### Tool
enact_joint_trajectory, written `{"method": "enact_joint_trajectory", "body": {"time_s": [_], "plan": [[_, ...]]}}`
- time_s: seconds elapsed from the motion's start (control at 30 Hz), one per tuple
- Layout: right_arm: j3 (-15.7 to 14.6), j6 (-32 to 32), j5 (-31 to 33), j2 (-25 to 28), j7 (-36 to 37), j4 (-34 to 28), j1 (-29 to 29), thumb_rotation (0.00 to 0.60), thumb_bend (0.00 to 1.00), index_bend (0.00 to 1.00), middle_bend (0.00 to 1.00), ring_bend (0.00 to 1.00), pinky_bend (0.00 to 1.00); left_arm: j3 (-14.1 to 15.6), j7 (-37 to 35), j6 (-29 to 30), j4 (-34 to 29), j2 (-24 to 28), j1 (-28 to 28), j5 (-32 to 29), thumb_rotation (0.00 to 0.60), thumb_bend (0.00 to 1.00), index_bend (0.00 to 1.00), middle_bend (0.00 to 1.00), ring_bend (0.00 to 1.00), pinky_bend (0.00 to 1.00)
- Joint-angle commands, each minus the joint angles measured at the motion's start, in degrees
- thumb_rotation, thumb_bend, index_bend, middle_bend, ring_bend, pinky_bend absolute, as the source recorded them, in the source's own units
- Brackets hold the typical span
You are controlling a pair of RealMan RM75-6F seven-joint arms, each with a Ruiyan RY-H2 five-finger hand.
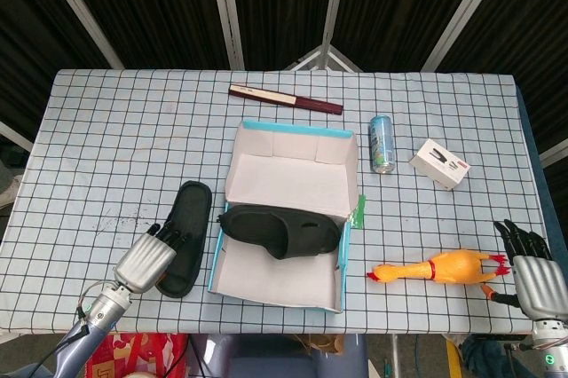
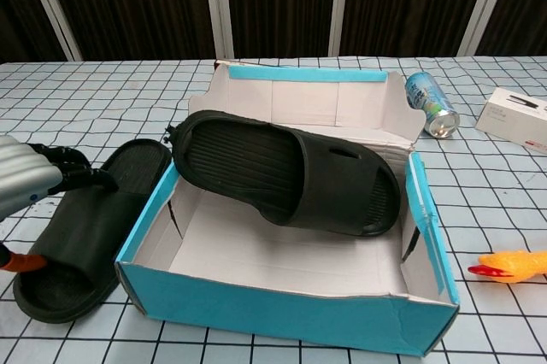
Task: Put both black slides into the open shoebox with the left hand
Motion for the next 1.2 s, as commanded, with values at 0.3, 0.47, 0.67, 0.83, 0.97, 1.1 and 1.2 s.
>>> {"method": "enact_joint_trajectory", "body": {"time_s": [0.3,0.47,0.67,0.83,0.97,1.1,1.2], "plan": [[0.03,0.01,0.17,-0.06,-0.20,-0.09,0.00,0.600,0.16,0.00,0.05,0.09,0.07,-1.76,-0.11,7.13,-4.46,5.68,2.10,3.07,0.600,0.49,0.26,0.43,0.19,0.32],[0.08,0.22,0.15,-0.10,-0.20,-0.14,-0.06,0.600,0.16,0.00,0.05,0.09,0.07,-4.17,5.06,13.35,-9.61,12.56,1.55,11.65,0.600,0.49,0.27,0.44,0.19,0.32],[0.13,0.17,0.28,-0.14,-0.24,-0.16,-0.05,0.600,0.16,0.00,0.05,0.09,0.07,-6.89,12.48,10.92,-14.70,18.32,-2.27,19.97,0.600,0.49,0.28,0.45,0.19,0.32],[0.11,-0.07,0.44,-0.26,-0.68,-0.18,0.07,0.600,0.16,0.00,0.05,0.09,0.07,-8.84,21.77,4.26,-17.91,22.48,-6.53,27.94,0.600,0.49,0.29,0.46,0.19,0.33],[0.17,-0.31,0.75,-0.35,-0.89,-0.20,0.17,0.600,0.16,0.00,0.05,0.09,0.07,-10.55,28.26,0.49,-19.73,26.31,-9.21,35.78,0.600,0.49,0.29,0.46,0.19,0.33],[0.15,-0.20,0.70,-0.41,-0.93,-0.27,0.12,0.600,0.16,0.00,0.05,0.09,0.07,-11.59,29.61,-2.82,-20.67,29.10,-11.15,39.84,0.600,0.49,0.31,0.47,0.19,0.33],[0.09,-0.25,0.62,-0.44,-1.16,-0.43,0.17,0.600,0.16,0.00,0.05,0.09,0.07,-11.80,28.47,-5.72,-20.36,29.99,-13.44,43.11,0.600,0.50,0.31,0.47,0.19,0.33]]}}
